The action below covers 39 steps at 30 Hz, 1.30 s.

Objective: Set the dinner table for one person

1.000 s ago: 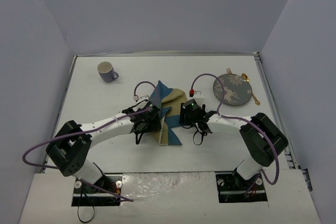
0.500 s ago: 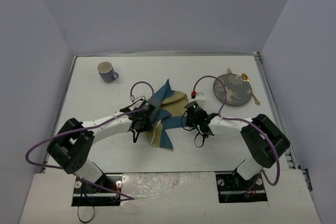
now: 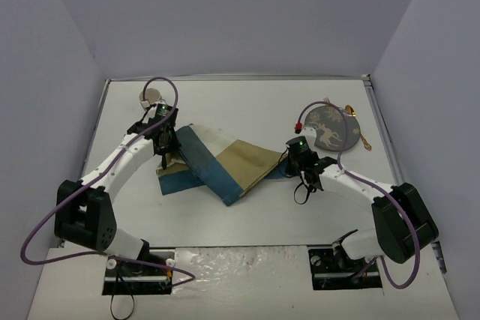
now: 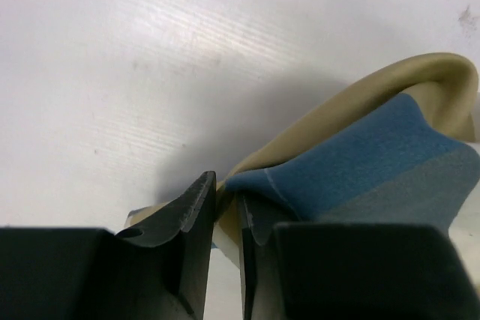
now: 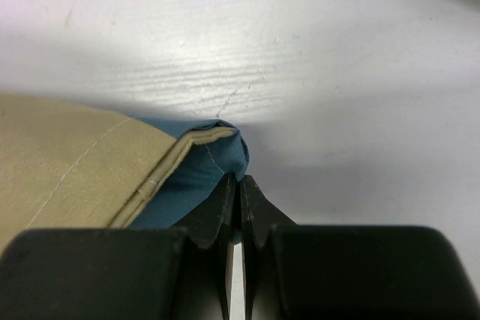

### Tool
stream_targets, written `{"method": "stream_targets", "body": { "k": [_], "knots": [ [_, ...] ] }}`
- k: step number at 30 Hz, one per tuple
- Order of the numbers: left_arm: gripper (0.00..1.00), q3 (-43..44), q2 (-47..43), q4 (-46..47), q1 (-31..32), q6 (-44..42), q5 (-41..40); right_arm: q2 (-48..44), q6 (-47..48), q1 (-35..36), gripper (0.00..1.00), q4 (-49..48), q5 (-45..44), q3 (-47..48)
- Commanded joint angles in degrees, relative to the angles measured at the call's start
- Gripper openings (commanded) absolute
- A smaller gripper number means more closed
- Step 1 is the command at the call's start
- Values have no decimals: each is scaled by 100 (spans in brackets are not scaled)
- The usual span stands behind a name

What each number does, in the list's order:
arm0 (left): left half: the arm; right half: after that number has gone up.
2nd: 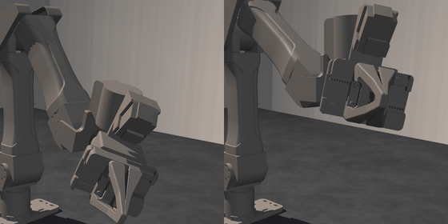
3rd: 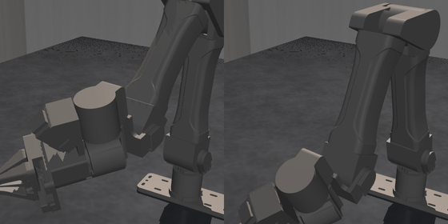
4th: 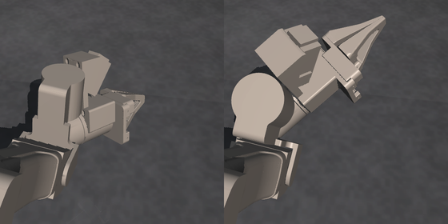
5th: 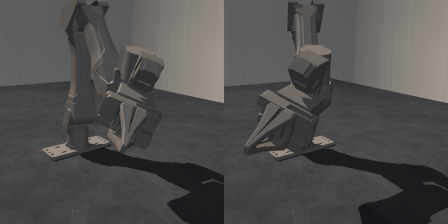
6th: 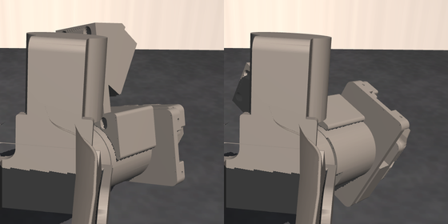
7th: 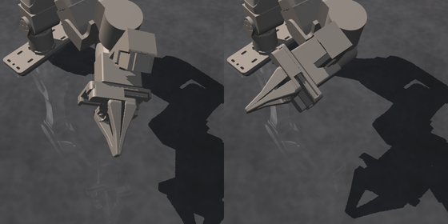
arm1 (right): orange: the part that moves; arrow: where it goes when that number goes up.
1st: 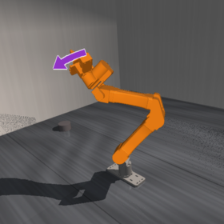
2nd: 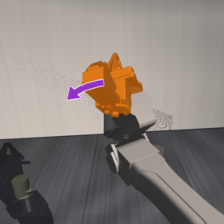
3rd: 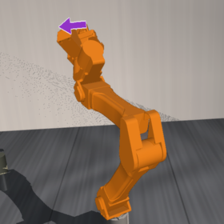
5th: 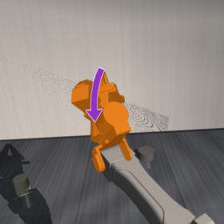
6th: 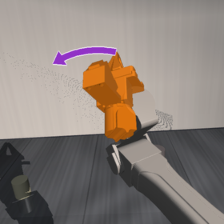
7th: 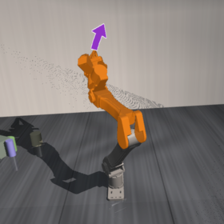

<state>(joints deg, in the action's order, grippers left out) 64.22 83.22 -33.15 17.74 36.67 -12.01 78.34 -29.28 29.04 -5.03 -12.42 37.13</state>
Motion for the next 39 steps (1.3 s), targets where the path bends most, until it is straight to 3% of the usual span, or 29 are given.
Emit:
{"method": "stream_targets", "body": {
  "k": [1,7,11,13,16,18,21,25,29,35,39],
  "knots": [
    [17,1145,542,-266,-207,-791,-21,110,293,-33,0,652,31,401],
    [26,2930,2433,-979,-415,-1310,637,702,330,-127,0,913,584,708],
    [38,3517,2966,-1465,-421,-1405,845,977,296,-145,1,1007,818,799],
    [44,3161,2592,-1167,-421,-1284,987,967,272,-139,7,1016,891,818],
    [71,2283,1609,-833,-423,-959,943,758,278,-151,21,1047,851,826],
    [82,1832,1110,-633,-429,-760,826,666,291,-145,31,1126,785,856],
    [93,686,-172,-402,-460,-511,511,445,344,-153,38,1180,724,911],
    [94,-614,-1142,-162,-556,-161,386,450,363,-164,41,1204,814,971],
    [94,-1537,-1453,161,-614,197,404,502,396,-171,49,1193,811,963],
    [94,-1939,-1017,778,-623,601,491,506,298,-178,69,1192,637,891],
    [94,-2011,-735,995,-623,704,517,577,260,-180,72,1154,720,809]
  ]
}}
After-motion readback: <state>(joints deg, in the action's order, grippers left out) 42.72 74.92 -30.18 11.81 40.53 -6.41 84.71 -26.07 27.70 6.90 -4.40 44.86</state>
